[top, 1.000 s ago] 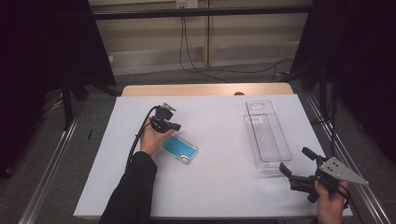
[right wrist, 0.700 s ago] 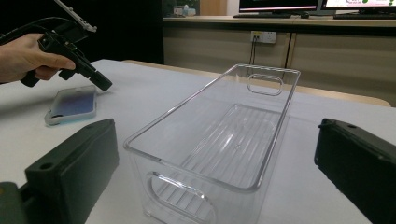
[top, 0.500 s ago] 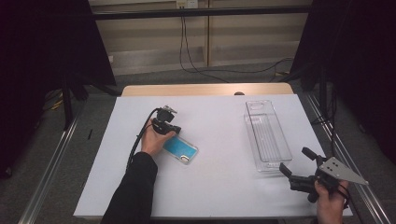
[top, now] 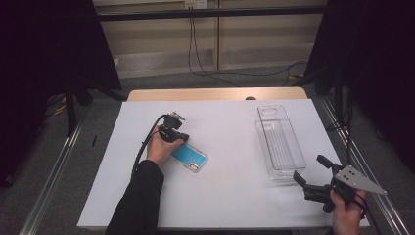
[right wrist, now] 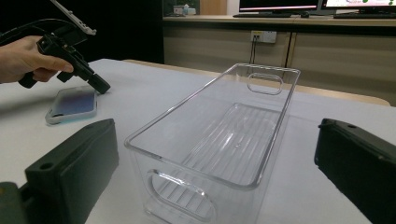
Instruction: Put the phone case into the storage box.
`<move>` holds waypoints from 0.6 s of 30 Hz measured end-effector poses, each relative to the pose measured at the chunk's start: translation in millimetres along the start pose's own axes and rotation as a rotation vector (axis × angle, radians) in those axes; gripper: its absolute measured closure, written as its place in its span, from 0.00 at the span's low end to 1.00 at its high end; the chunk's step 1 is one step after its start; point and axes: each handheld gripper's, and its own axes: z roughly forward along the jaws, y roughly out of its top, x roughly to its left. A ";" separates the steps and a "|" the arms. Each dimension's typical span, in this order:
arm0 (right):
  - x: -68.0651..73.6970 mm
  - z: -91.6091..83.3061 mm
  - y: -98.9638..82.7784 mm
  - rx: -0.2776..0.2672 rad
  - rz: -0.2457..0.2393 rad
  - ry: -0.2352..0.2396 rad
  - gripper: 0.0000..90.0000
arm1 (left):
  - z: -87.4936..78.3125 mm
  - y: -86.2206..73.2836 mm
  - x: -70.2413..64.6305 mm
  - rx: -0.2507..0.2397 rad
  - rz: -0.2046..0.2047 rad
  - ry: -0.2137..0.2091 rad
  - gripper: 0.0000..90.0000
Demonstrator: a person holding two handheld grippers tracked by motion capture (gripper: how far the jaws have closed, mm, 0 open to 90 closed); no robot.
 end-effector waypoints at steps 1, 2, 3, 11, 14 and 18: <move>0.2 -0.2 0.1 -0.001 0.001 -0.002 0.00 | -0.1 -0.3 -0.4 0.001 0.004 0.003 1.00; 0.3 -0.3 0.0 -0.003 0.002 -0.002 0.00 | -0.3 -0.7 -0.8 0.000 0.011 0.010 1.00; 0.5 -0.5 0.0 -0.004 0.004 -0.004 0.00 | -0.2 -1.1 -1.2 -0.004 0.009 0.012 1.00; -0.2 -1.8 0.0 -0.003 -0.008 -0.011 0.00 | -1.6 -2.7 -1.2 -0.004 0.014 0.010 1.00; 0.1 -2.2 0.3 -0.004 -0.012 0.008 0.00 | -2.3 -4.7 -1.3 -0.013 0.005 0.006 1.00; 0.1 -2.4 0.5 -0.007 -0.019 0.004 0.00 | -5.1 -6.8 -2.8 -0.002 0.023 0.013 1.00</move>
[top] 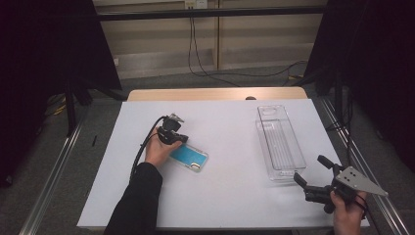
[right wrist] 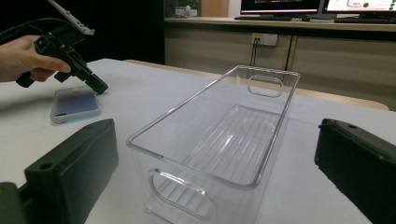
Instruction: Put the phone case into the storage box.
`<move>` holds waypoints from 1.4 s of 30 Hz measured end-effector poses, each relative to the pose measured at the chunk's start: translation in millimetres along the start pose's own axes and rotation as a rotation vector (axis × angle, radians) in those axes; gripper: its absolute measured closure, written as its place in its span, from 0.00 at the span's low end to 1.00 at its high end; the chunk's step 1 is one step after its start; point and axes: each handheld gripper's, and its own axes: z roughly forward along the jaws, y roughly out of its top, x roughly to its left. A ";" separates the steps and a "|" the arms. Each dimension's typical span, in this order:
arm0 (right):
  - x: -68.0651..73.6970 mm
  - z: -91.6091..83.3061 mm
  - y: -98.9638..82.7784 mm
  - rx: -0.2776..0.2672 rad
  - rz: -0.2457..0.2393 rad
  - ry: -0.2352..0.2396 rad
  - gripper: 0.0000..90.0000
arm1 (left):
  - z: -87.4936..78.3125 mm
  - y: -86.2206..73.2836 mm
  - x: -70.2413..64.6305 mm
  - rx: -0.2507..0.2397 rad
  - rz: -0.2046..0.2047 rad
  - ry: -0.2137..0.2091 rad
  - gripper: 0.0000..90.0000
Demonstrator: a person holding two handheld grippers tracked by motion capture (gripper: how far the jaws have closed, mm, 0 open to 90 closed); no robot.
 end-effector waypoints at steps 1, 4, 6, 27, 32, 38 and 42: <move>-0.1 0.1 0.1 -0.001 0.001 -0.005 0.00 | -0.5 -0.8 -0.1 -0.002 -0.004 -0.002 1.00; -0.3 -0.5 0.2 -0.002 -0.003 -0.002 0.00 | -1.1 -2.5 -0.4 -0.007 0.002 0.001 1.00; -0.1 -0.5 0.3 -0.006 -0.002 0.003 0.00 | -1.3 -2.7 -0.9 -0.005 0.005 0.003 1.00; 0.8 -0.4 -0.1 -0.002 0.001 -0.003 0.00 | -8.8 -13.9 -0.9 -0.017 0.021 -0.012 1.00; 0.2 -0.6 -0.2 -0.004 0.001 -0.009 0.00 | -10.4 -13.9 -2.9 -0.003 0.046 0.004 1.00; -0.1 -0.8 -0.4 -0.004 0.001 -0.011 0.00 | -13.1 -15.7 -2.1 0.003 0.026 -0.005 1.00; 0.2 -0.5 -0.4 -0.003 0.001 -0.009 0.00 | -15.3 -17.7 -2.7 0.008 0.035 -0.005 1.00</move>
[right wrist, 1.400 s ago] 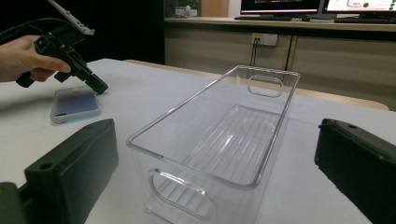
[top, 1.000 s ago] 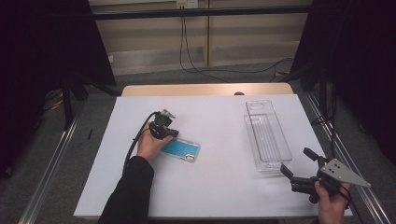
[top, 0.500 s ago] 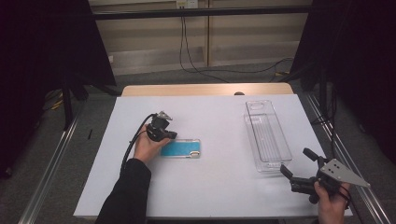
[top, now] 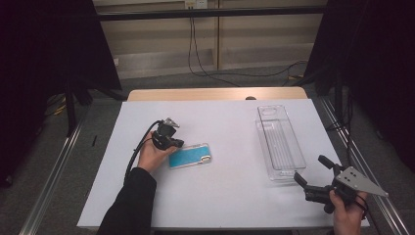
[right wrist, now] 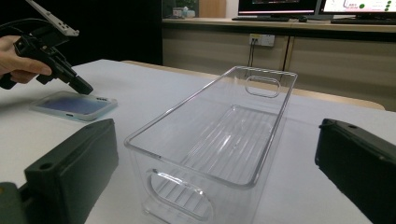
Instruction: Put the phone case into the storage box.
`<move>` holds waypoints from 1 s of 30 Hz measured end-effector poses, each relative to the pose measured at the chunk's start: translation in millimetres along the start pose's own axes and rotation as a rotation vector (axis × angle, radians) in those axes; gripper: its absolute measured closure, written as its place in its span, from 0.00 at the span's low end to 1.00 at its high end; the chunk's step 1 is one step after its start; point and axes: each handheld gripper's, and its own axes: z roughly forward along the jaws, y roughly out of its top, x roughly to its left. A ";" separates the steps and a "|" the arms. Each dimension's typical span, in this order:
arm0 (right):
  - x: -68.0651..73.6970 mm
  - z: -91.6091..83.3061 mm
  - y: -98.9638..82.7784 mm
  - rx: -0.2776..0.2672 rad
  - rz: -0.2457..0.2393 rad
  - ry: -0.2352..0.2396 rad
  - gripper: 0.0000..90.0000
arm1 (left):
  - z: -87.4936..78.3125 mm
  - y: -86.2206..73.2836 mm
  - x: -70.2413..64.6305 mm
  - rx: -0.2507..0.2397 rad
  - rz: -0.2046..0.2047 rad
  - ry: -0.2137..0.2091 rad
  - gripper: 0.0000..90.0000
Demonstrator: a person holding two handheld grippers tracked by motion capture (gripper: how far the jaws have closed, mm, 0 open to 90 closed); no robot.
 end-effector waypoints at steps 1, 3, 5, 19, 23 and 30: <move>0.0 0.1 0.0 0.000 0.001 -0.002 0.00 | -0.3 -0.4 -0.8 0.000 -0.001 0.005 1.00; 0.0 0.0 0.0 0.000 0.000 0.000 0.00 | -0.9 -1.1 -2.1 0.002 0.004 0.006 1.00; 0.2 0.3 0.0 0.002 -0.001 0.001 0.00 | -1.7 -1.1 -3.4 0.007 0.008 0.012 1.00; 0.2 0.2 0.1 -0.001 0.000 0.001 0.00 | -6.7 -6.7 -9.8 0.014 0.010 0.023 1.00; 0.2 0.1 0.0 -0.001 0.000 0.001 0.00 | -7.5 -8.0 -10.4 0.012 0.010 0.021 1.00; 0.2 0.2 0.0 -0.001 0.000 0.001 0.00 | -9.5 -12.6 -12.1 -0.005 -0.008 0.019 1.00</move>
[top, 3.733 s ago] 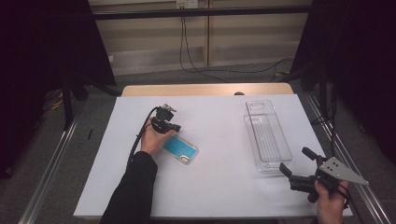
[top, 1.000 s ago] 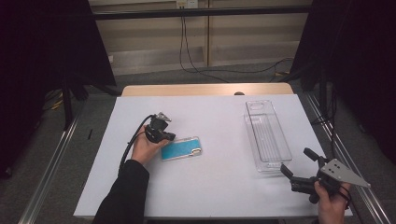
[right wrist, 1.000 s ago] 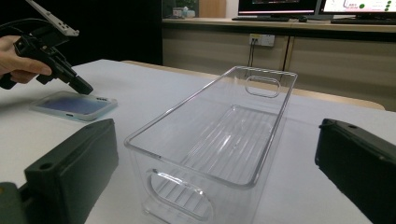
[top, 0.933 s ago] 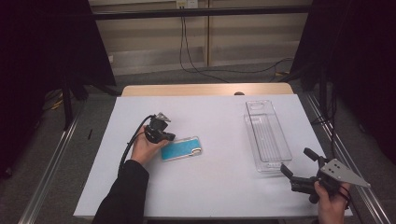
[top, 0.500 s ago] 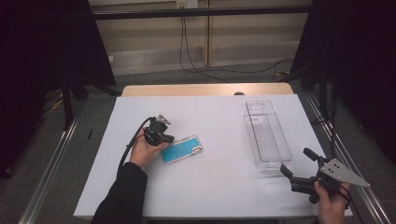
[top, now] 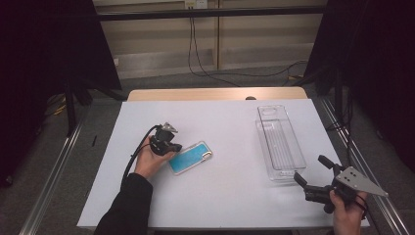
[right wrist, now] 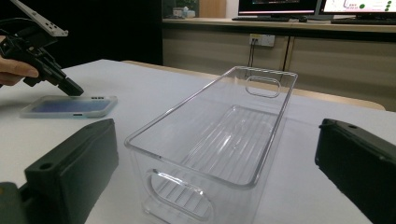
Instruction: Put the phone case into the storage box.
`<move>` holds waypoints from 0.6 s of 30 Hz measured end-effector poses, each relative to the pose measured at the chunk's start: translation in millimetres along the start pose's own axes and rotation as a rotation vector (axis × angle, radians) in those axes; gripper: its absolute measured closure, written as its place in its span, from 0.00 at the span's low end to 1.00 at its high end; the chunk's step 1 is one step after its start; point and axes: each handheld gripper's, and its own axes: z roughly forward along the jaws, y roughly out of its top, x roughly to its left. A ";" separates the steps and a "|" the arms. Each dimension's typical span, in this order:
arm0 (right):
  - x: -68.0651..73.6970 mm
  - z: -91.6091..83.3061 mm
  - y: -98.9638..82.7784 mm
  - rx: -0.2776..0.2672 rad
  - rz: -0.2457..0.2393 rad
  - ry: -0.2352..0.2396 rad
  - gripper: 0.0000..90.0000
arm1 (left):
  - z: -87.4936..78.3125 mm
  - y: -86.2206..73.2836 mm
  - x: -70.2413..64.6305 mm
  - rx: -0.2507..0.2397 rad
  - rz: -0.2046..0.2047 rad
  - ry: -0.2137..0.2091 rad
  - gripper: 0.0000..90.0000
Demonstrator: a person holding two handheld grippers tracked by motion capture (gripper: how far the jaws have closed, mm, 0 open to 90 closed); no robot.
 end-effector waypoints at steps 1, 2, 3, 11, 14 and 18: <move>0.1 0.0 0.0 0.001 0.001 -0.001 0.00 | -0.3 -0.9 0.9 -0.003 -0.003 -0.005 1.00; 0.2 0.0 0.0 0.002 0.001 0.000 0.00 | -0.6 -1.8 1.7 -0.007 -0.009 -0.010 1.00; 0.2 -0.1 -0.1 0.001 0.001 0.000 0.00 | -0.6 -2.4 1.5 -0.010 -0.011 -0.011 1.00; -0.1 0.0 -0.2 0.002 0.001 0.004 0.00 | -2.8 -4.9 1.9 -0.013 -0.017 -0.020 1.00; -0.2 0.1 -0.3 0.003 0.003 0.005 0.00 | -5.0 -6.6 0.6 -0.007 -0.013 -0.013 1.00; 0.1 -0.1 -0.1 -0.001 0.004 0.005 0.00 | -6.2 -9.6 0.4 -0.014 -0.020 -0.018 1.00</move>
